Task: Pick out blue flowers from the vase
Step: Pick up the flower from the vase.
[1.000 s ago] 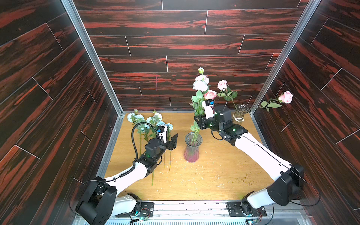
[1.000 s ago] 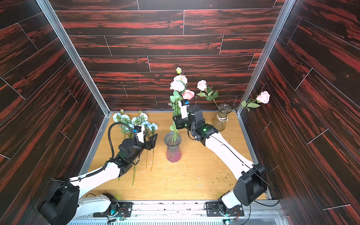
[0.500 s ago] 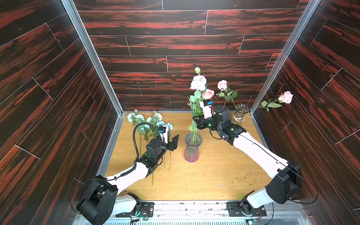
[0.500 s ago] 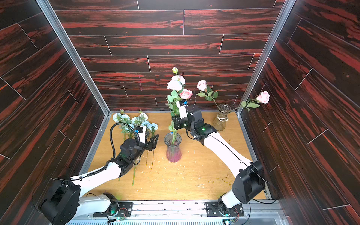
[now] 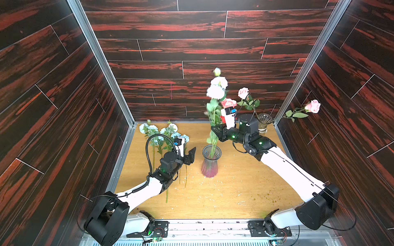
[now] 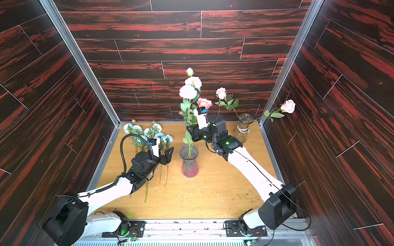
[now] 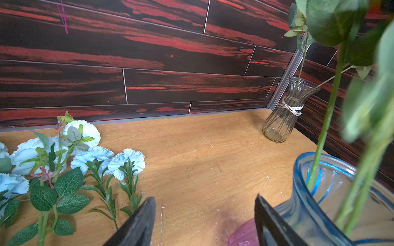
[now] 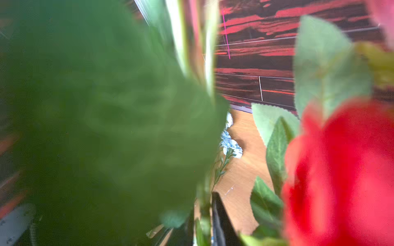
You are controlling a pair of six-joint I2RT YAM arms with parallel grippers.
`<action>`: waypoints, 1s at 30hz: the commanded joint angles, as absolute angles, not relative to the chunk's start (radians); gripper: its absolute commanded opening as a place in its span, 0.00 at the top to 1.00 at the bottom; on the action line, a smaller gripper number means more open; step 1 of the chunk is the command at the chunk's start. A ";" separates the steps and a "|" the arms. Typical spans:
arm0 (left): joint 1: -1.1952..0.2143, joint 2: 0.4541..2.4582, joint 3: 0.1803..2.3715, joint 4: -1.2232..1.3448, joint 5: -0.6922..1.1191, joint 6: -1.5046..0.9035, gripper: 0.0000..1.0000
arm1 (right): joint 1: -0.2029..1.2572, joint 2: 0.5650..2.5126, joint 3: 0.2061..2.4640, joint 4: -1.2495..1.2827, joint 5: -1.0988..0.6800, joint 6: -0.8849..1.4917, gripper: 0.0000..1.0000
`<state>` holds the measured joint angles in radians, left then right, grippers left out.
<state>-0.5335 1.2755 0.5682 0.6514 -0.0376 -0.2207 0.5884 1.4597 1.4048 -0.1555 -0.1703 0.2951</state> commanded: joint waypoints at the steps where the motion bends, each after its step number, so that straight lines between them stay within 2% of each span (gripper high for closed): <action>1: -0.539 1.280 0.588 0.665 -0.049 -0.202 0.26 | 0.587 1.468 1.421 -0.155 -0.183 0.278 0.77; 13: -0.540 1.281 0.590 0.664 -0.051 -0.202 0.26 | 0.587 1.457 1.416 -0.171 -0.144 0.270 0.76; 23: -0.540 1.282 0.588 0.668 -0.051 -0.202 0.26 | 0.593 1.456 1.444 -0.209 -0.183 0.281 0.73; 30: -0.540 1.278 0.583 0.674 -0.058 -0.203 0.26 | 0.619 1.519 1.499 -0.267 -0.081 0.265 0.69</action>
<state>-0.5354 1.2900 0.5686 0.6518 -0.0448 -0.2165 0.6117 1.4960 1.4700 -0.2287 -0.1246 0.2752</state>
